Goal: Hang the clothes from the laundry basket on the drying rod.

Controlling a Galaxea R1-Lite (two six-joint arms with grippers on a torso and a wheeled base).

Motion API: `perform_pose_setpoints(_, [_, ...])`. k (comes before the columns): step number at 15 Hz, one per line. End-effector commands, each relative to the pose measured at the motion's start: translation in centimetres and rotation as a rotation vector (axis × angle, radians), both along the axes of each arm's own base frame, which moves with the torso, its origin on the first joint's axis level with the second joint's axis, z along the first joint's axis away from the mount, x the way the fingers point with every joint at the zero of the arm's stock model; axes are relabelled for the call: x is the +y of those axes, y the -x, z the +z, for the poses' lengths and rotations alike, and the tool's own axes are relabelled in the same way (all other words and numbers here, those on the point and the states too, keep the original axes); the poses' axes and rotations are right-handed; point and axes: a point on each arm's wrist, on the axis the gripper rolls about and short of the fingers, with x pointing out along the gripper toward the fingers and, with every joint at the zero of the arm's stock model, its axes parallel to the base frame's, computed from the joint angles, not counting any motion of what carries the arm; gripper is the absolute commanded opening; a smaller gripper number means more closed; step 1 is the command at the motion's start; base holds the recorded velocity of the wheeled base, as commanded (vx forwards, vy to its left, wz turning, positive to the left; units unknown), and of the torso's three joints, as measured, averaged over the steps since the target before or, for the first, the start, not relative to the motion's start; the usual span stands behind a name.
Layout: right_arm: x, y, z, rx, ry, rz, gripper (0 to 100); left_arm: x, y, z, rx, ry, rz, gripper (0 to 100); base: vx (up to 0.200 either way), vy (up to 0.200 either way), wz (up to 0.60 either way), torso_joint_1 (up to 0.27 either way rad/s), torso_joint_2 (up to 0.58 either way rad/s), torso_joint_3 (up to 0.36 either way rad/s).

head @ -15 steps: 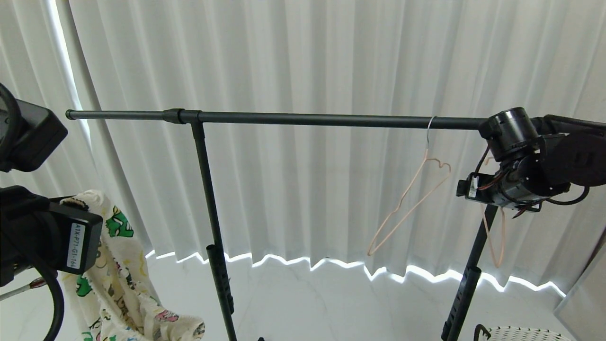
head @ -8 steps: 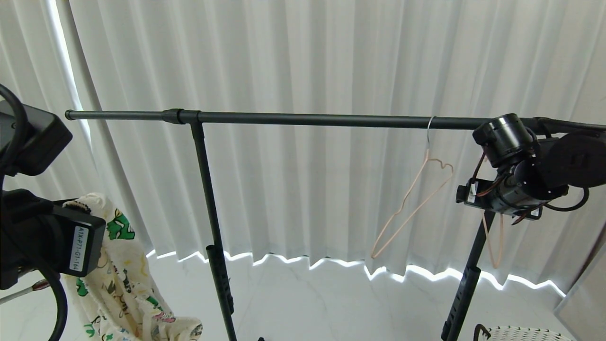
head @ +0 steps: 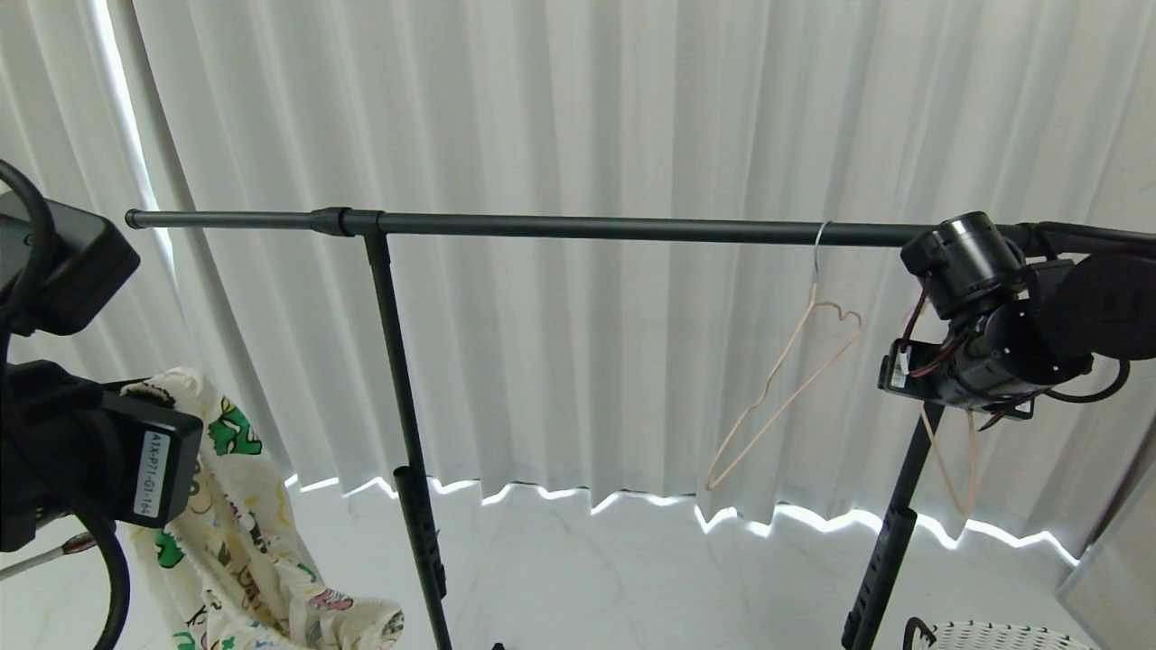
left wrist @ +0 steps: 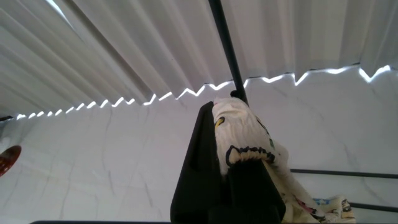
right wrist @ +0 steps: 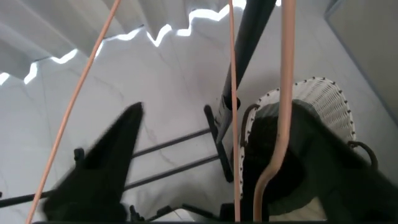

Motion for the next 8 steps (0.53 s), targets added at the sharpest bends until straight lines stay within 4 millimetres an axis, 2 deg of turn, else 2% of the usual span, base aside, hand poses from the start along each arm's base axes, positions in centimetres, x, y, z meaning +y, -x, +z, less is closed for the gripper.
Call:
perform_pose_setpoints(1, [-0.2,0.1,-0.3,0.013,0.005,-0.004,0,0.0,0.0,0.1,-0.003,0.002,0.001,0,0.000,0.000,0.00,0.000,0.00,0.000])
perform_pose_setpoints(5, [-0.4,0.1,-0.3,0.015,0.006,-0.009,0,0.0,0.0,0.3,-0.010,0.003,0.001,0,0.000,0.000,0.00,0.000,0.00,0.000])
perform_pose_setpoints(8, [-0.6,0.8,0.6,-0.003,0.005,-0.001,0,0.1,0.1,0.4,-0.014,0.006,0.000,0,0.000,0.000,0.00,0.000,0.00,0.000])
